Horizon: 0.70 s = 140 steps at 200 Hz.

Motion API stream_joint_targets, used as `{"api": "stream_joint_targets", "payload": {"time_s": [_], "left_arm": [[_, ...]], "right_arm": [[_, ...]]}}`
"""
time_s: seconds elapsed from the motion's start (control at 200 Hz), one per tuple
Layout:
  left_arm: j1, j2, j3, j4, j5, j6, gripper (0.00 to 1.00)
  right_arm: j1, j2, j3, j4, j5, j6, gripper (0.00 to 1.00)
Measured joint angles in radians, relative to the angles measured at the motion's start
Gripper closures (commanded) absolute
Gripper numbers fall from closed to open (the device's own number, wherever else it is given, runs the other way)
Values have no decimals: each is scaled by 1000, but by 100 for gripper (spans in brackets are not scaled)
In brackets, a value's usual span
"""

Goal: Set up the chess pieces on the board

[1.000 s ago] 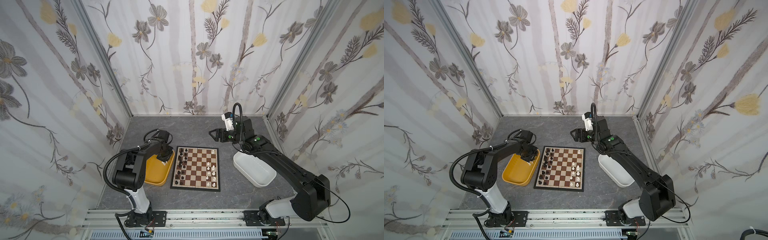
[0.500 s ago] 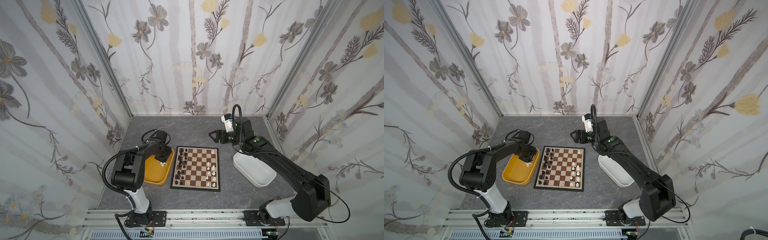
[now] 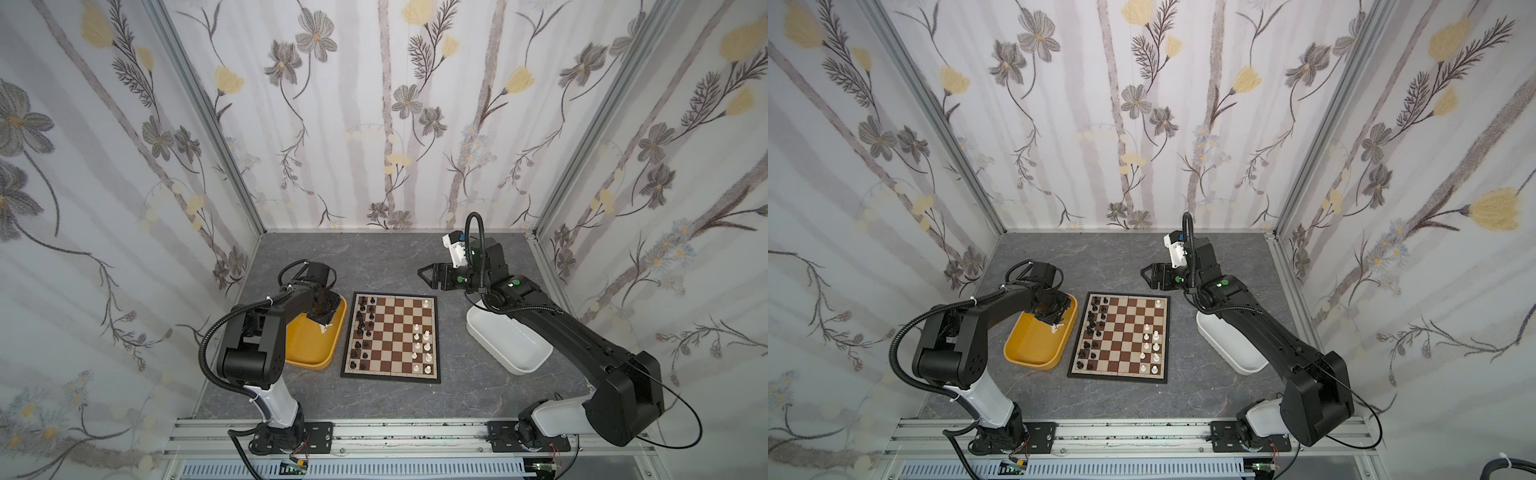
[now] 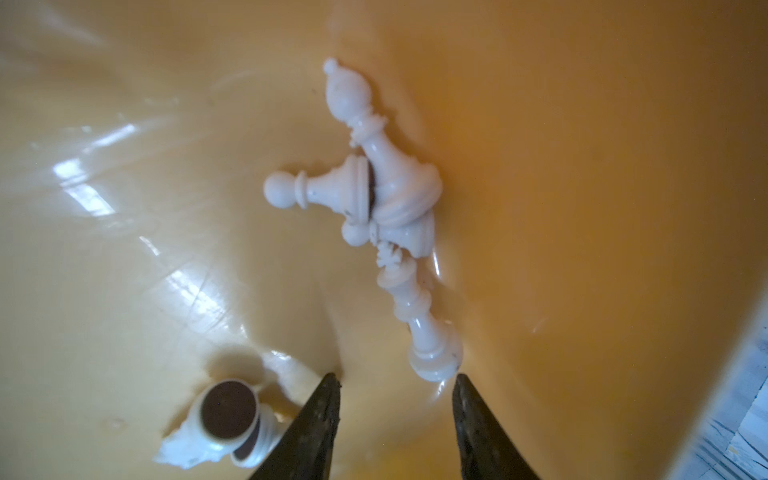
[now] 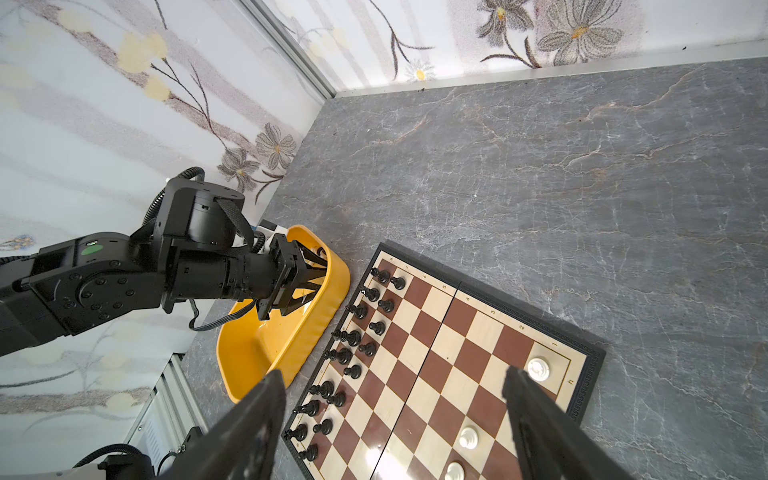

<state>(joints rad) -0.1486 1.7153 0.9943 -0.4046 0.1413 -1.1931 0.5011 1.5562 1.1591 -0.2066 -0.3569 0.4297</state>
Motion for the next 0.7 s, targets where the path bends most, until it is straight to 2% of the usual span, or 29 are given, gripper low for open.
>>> {"api": "stream_joint_targets", "payload": {"time_s": [0.25, 0.699], "left_arm": [[3, 0, -10, 15, -5, -14, 59], [13, -13, -18, 51, -10, -18, 56]], "right_arm": [[0, 0, -2, 4, -3, 7, 18], [1, 0, -21, 26, -9, 7, 18]]}}
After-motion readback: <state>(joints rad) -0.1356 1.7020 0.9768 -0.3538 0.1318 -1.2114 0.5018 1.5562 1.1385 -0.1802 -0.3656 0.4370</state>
